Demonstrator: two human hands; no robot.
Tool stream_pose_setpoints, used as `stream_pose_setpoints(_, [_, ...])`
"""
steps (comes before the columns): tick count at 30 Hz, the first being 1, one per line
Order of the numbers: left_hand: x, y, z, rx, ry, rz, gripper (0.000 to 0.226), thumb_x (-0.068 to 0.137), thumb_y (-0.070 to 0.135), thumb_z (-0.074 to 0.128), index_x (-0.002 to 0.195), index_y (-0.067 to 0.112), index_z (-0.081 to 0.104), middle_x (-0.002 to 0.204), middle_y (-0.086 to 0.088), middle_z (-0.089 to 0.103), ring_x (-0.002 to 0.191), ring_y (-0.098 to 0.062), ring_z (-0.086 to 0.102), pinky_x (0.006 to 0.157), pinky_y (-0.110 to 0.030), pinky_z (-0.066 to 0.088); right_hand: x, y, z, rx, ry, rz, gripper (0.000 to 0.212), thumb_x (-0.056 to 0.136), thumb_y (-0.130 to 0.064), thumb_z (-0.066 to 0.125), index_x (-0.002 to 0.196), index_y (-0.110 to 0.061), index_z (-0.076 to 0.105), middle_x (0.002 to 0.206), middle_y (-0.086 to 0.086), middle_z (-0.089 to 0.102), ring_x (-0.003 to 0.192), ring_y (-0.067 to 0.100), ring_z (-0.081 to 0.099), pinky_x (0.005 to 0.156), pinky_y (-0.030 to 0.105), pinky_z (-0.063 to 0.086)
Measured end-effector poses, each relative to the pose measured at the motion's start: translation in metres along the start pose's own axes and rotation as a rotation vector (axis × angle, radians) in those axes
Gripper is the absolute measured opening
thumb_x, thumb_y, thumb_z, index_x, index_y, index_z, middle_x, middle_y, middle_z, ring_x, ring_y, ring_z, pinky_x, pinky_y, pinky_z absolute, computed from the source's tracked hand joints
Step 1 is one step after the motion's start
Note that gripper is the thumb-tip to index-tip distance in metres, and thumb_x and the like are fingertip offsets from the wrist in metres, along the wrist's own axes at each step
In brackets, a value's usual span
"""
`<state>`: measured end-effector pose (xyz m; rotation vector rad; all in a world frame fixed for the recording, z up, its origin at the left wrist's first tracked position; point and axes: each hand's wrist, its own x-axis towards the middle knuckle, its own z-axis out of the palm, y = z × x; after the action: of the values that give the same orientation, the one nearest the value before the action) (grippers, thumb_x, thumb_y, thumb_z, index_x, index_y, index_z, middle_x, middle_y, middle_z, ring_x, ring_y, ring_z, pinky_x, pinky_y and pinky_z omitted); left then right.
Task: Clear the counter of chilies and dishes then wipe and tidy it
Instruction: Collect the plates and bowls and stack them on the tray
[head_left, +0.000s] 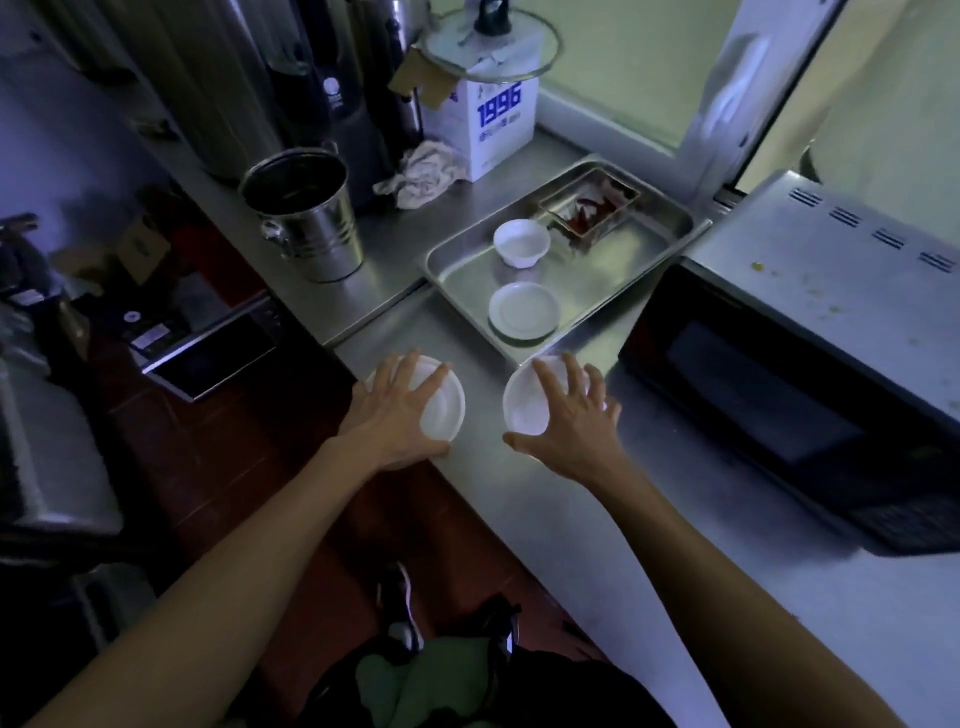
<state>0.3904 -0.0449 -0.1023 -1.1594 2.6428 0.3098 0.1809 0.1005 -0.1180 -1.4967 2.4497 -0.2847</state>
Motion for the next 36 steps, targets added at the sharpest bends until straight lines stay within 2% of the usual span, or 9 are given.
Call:
stream_pose_setpoints(6, [0.053,0.028,0.003,0.001,-0.018,0.133,0.116,0.057,0.085,0.057,0.148,0.052,-0.006,0.163,0.006,-0.012,0.150,-0.027,-0.010,0.114,-0.062,0.020,0.001,0.031,-0.001,0.015,-0.002,0.133,0.110,0.065,-0.078,0.067,0.153,-0.039,0.015,0.165,0.002,0.002,0.149,0.037,0.007,0.108,0.062,0.028])
stream_pose_setpoints(13, [0.133,0.042,-0.012,-0.001,-0.022,0.289,0.115,0.059,0.083,0.058,0.149,0.051,-0.005,0.162,0.008,-0.013,0.150,-0.029,-0.007,0.113,-0.062,0.024,0.028,0.041,0.000,0.045,0.029,0.261,0.111,0.065,-0.078,0.068,0.153,-0.041,0.012,0.164,-0.001,-0.001,0.148,0.036,0.007,0.108,0.063,0.027])
stream_pose_setpoints(20, [0.231,0.038,-0.031,0.131,-0.001,0.456,0.114,0.059,0.081,0.063,0.151,0.042,0.007,0.161,0.001,-0.002,0.147,-0.035,0.003,0.109,-0.063,0.027,0.084,0.027,-0.003,0.072,0.058,0.402,0.109,0.065,-0.074,0.069,0.153,-0.040,0.014,0.163,-0.002,0.000,0.146,0.034,0.007,0.107,0.061,0.028])
stream_pose_setpoints(28, [0.317,0.031,-0.027,0.129,-0.138,0.650,0.115,0.062,0.075,0.068,0.151,0.042,0.002,0.161,-0.001,-0.003,0.150,-0.036,-0.005,0.107,-0.068,0.025,0.122,0.003,0.011,0.094,0.044,0.636,0.112,0.065,-0.075,0.070,0.154,-0.039,0.015,0.165,0.000,0.001,0.147,0.036,0.007,0.108,0.062,0.027])
stream_pose_setpoints(36, [0.354,0.037,-0.003,0.204,-0.197,0.779,0.114,0.065,0.075,0.066,0.152,0.041,0.001,0.163,-0.004,-0.004,0.149,-0.040,-0.001,0.109,-0.068,0.026,0.130,-0.018,0.028,0.120,0.069,0.793,0.111,0.064,-0.075,0.069,0.153,-0.036,0.017,0.164,0.004,0.005,0.147,0.036,0.010,0.107,0.062,0.031])
